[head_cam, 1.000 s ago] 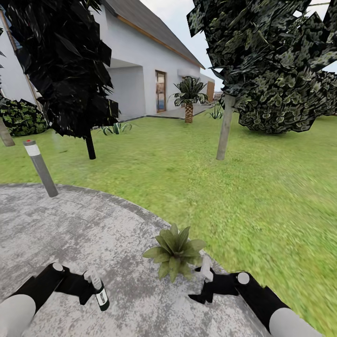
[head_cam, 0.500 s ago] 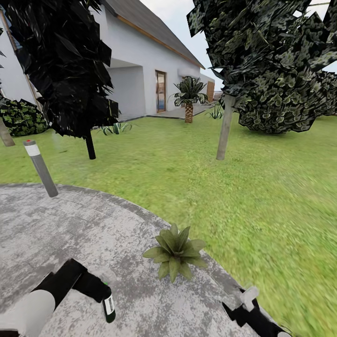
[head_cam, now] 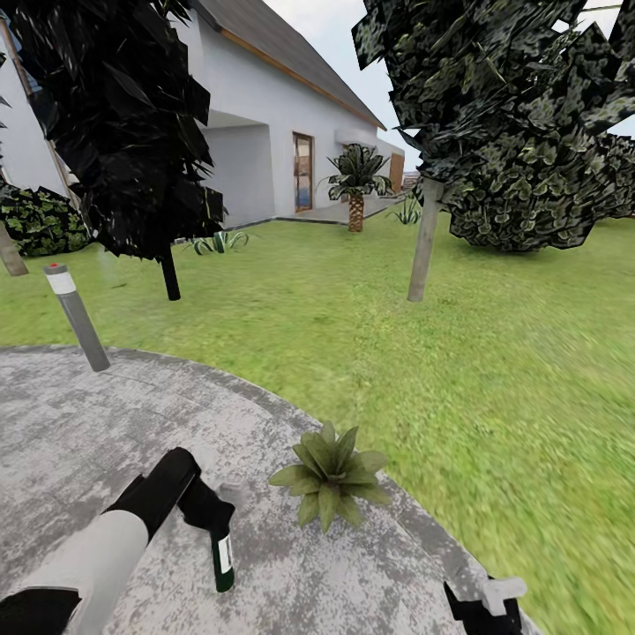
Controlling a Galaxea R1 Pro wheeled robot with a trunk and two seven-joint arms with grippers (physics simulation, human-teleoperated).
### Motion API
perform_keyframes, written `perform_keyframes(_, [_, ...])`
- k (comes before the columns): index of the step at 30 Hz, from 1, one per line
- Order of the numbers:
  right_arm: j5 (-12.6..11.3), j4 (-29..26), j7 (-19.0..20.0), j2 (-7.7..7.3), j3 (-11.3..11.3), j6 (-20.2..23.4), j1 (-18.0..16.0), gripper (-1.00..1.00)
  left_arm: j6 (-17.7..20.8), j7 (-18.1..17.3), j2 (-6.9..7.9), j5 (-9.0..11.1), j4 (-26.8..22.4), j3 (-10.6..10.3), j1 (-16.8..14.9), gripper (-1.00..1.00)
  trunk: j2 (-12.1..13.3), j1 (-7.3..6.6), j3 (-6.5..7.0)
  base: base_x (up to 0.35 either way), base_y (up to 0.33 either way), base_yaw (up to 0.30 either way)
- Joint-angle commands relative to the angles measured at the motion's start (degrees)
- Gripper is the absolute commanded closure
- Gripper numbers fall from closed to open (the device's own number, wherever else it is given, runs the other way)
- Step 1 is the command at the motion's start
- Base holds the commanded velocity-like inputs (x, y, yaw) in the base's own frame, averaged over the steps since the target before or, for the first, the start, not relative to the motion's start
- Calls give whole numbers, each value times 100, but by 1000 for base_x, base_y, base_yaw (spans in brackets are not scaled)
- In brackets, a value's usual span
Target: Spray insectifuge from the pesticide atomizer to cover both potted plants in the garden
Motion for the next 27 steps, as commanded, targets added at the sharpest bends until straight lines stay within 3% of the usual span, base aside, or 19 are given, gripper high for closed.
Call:
perform_keyframes(1, [-67, 8, 14, -2, 33, -17, -4, -100, 100, -53, 0, -110, -4, -23, -52, 100, -2, -1, -6, 0, 0, -6])
perform_keyframes(4, [-244, 13, 11, -1, 33, -17, -3, -100, 251, -67, 8, -349, 58, -24, -150, 100, -2, -1, -6, 0, 0, -149])
perform_keyframes(8, [-350, 14, 10, 1, 36, -15, -3, -100, 274, -86, 1, -450, 58, -24, -169, 100, -2, -1, -6, 0, 0, -260])
perform_keyframes(22, [-371, 14, 10, -1, 30, -11, -3, -100, 280, -88, -2, -449, 102, -24, -84, 100, -2, -1, -6, 11, 0, -275])
perform_keyframes(27, [-371, 22, 10, -1, 30, -10, -3, -100, 268, -84, 2, -453, 429, -34, -66, 100, -2, -1, -6, 234, 130, -47])
